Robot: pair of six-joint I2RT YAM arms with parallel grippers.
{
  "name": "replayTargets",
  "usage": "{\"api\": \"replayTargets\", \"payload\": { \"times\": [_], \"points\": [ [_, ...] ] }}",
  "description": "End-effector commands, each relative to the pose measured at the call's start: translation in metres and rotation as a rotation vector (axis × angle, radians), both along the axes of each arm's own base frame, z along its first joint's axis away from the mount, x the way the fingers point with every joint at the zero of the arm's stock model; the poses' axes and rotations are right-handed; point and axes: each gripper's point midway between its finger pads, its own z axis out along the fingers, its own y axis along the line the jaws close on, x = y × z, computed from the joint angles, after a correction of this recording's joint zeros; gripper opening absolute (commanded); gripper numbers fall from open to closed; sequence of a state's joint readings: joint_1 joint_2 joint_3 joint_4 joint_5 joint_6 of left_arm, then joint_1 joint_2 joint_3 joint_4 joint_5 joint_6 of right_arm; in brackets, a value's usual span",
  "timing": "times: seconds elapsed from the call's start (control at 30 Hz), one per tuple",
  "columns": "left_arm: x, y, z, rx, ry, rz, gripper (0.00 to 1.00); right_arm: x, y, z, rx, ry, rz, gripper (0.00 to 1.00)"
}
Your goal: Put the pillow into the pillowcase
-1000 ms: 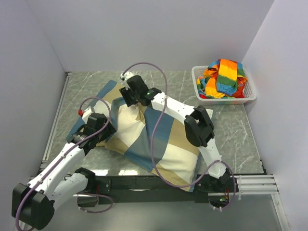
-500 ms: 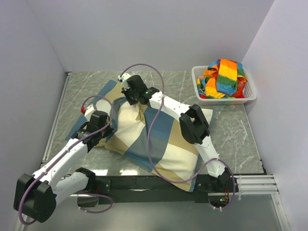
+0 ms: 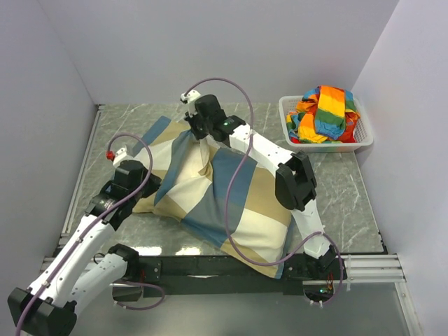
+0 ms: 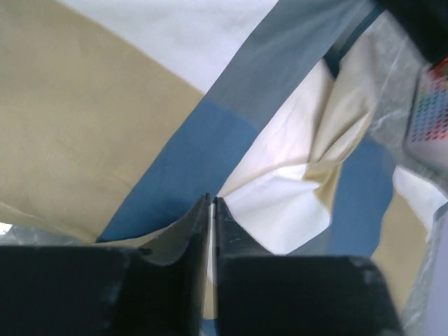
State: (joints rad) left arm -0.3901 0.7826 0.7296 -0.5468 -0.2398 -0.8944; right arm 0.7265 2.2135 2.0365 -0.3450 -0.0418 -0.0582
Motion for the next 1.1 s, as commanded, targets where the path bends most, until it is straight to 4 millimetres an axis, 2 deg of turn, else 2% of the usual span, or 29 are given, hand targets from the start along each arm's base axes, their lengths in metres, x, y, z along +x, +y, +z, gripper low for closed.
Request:
{"api": "replayTargets", "payload": {
  "times": [0.0,0.03,0.1,0.13,0.17,0.2,0.33,0.37,0.47,0.5,0.53,0.73,0.83,0.87,0.9,0.93,0.97,1.0,1.03,1.07],
  "points": [
    [-0.007,-0.012,-0.025,-0.027,0.075,-0.049,0.23,0.005,-0.024,0.029,-0.012,-0.038,-0.029,0.00],
    [-0.004,-0.012,-0.031,-0.027,0.087,-0.040,0.37,0.003,-0.025,0.024,-0.022,-0.022,-0.028,0.00],
    [-0.001,-0.014,-0.041,-0.020,0.100,-0.039,0.48,0.002,-0.028,0.012,-0.034,0.000,-0.040,0.00],
    [0.002,-0.015,-0.045,-0.018,0.109,-0.037,0.57,0.001,-0.028,0.010,-0.032,0.004,-0.035,0.00],
    [0.002,-0.016,-0.049,-0.019,0.119,-0.041,0.59,0.000,-0.029,0.011,-0.026,0.005,-0.038,0.00],
    [0.002,-0.018,-0.051,-0.020,0.122,-0.050,0.60,-0.002,-0.031,0.001,-0.038,0.021,-0.045,0.00],
    [-0.004,-0.018,-0.069,-0.007,0.169,-0.049,0.60,0.000,-0.044,-0.007,-0.067,0.033,-0.102,0.00],
    [-0.007,-0.017,-0.075,0.001,0.186,-0.044,0.57,0.000,-0.045,-0.005,-0.059,0.037,-0.115,0.00],
    [-0.017,-0.013,-0.089,-0.002,0.241,-0.018,0.23,-0.001,-0.049,0.000,-0.042,0.046,-0.141,0.00],
    [-0.019,-0.014,-0.091,-0.014,0.252,-0.014,0.06,0.000,-0.049,0.002,-0.037,0.046,-0.143,0.00],
    [-0.022,-0.015,-0.092,-0.022,0.259,-0.015,0.01,-0.002,-0.049,0.004,-0.039,0.049,-0.140,0.00],
    [-0.040,-0.014,-0.084,-0.052,0.295,-0.010,0.01,0.006,-0.062,0.017,-0.029,0.062,-0.238,0.03],
    [-0.047,-0.020,-0.085,-0.092,0.320,-0.030,0.01,0.008,-0.079,0.031,-0.009,0.065,-0.320,0.22],
    [-0.050,-0.022,-0.088,-0.101,0.334,-0.036,0.01,0.007,-0.085,0.034,0.010,0.081,-0.354,0.38],
    [-0.050,-0.025,-0.090,-0.114,0.340,-0.038,0.01,0.005,-0.092,0.037,0.019,0.087,-0.384,0.46],
    [-0.050,-0.029,-0.091,-0.129,0.345,-0.054,0.01,0.005,-0.107,0.055,0.042,0.068,-0.437,0.53],
    [-0.053,-0.029,-0.098,-0.131,0.362,-0.054,0.01,-0.002,-0.119,0.046,0.054,0.106,-0.503,0.65],
    [-0.055,-0.031,-0.102,-0.137,0.376,-0.055,0.01,-0.008,-0.130,0.046,0.060,0.121,-0.541,0.70],
    [-0.056,-0.033,-0.105,-0.144,0.387,-0.065,0.01,-0.017,-0.143,0.069,0.110,0.094,-0.571,0.74],
    [-0.060,-0.033,-0.111,-0.142,0.405,-0.067,0.01,-0.031,-0.160,0.041,0.093,0.148,-0.628,0.81]
  ]
}}
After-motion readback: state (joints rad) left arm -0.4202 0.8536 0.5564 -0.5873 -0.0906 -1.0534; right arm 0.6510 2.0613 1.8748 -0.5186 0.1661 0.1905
